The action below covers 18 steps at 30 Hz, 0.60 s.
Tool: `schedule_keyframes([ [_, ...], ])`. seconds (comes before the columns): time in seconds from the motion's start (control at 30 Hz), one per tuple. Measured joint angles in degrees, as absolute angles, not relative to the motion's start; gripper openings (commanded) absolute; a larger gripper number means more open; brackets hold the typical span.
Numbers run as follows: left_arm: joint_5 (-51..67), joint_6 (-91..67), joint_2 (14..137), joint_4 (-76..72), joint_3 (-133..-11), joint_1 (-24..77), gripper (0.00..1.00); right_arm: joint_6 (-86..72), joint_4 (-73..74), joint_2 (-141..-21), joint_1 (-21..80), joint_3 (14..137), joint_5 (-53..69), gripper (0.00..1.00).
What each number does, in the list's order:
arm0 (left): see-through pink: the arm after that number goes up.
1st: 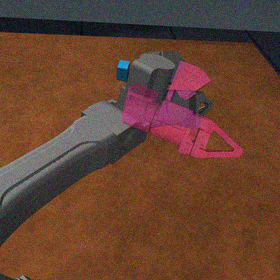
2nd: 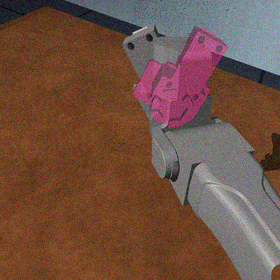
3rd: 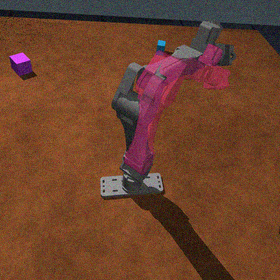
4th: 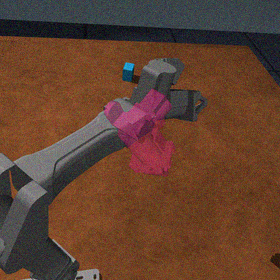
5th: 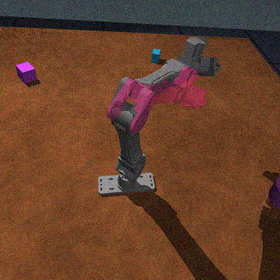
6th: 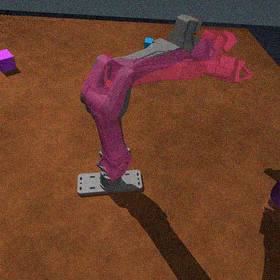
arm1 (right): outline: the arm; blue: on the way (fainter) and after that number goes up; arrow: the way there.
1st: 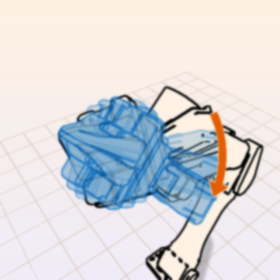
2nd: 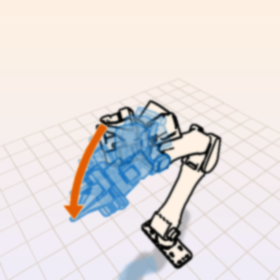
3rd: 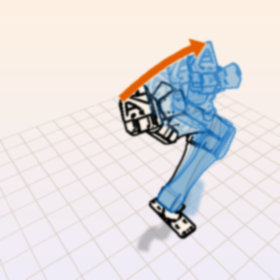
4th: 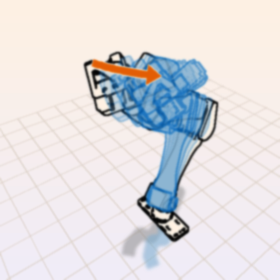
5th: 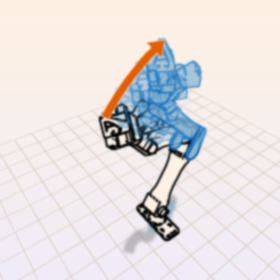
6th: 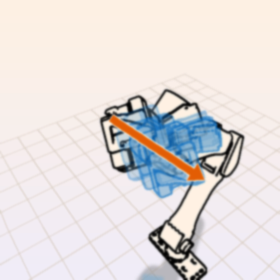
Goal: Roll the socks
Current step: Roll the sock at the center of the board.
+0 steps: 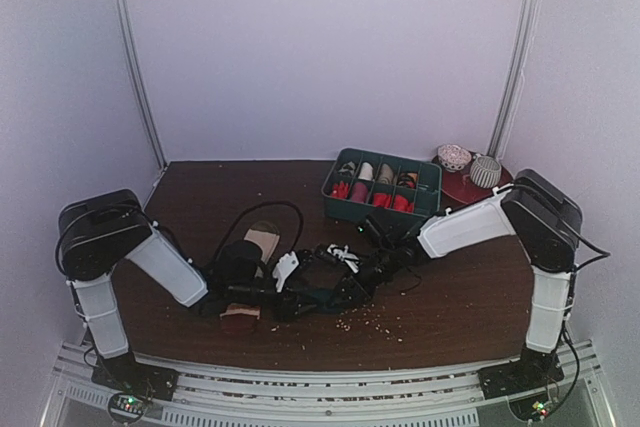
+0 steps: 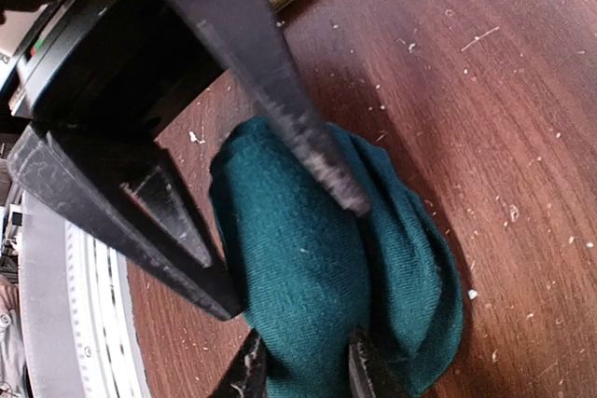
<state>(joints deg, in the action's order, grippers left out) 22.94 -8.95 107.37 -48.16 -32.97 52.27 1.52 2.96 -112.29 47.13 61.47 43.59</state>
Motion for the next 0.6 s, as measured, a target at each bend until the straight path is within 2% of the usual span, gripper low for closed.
schedule_keyframes([
  [0.1,22.7,-9.4,107.5,-48.2,-32.9,52.3,0.02,1.3,3.6,-112.5,47.1,61.8,44.0,0.26],
  [0.17,22.7,-9.7,107.5,-48.5,-33.0,52.2,0.00,1.2,4.0,-112.6,47.0,62.0,44.1,0.28],
  [0.37,22.0,-11.2,107.6,-44.9,-35.2,52.2,0.00,0.6,6.1,-111.9,47.0,62.4,42.1,0.45],
  [0.6,21.9,-14.3,109.0,-38.9,-40.1,52.2,0.00,0.2,10.5,-103.9,47.4,60.8,32.5,0.61],
])
